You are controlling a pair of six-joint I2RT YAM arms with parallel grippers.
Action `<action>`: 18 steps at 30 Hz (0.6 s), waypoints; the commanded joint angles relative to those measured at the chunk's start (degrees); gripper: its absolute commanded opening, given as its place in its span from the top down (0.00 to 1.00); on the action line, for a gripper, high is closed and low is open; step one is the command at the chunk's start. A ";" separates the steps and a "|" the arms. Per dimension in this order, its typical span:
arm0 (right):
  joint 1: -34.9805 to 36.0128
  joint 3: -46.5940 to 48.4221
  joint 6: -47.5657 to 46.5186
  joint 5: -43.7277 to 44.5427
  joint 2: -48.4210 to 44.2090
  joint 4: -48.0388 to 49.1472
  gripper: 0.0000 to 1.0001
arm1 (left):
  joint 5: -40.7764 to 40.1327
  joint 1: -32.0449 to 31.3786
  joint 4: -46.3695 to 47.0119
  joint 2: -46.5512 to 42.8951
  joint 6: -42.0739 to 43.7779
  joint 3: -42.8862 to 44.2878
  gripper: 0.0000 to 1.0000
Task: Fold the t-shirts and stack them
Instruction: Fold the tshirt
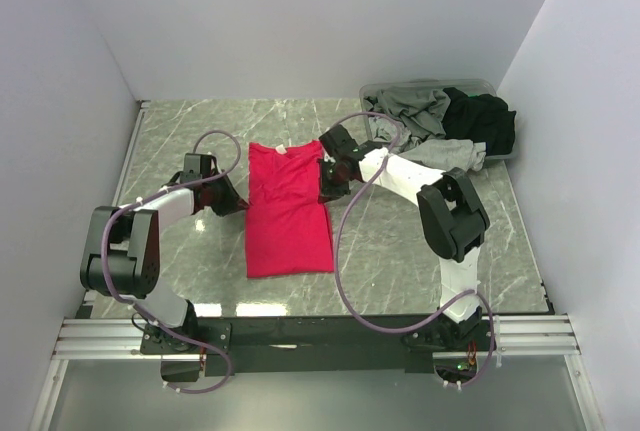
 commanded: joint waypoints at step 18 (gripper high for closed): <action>-0.70 1.40 -1.10 1.10 -0.14 -1.03 0.78 | 2.19 0.16 3.79 -0.48 -1.89 0.19 1.00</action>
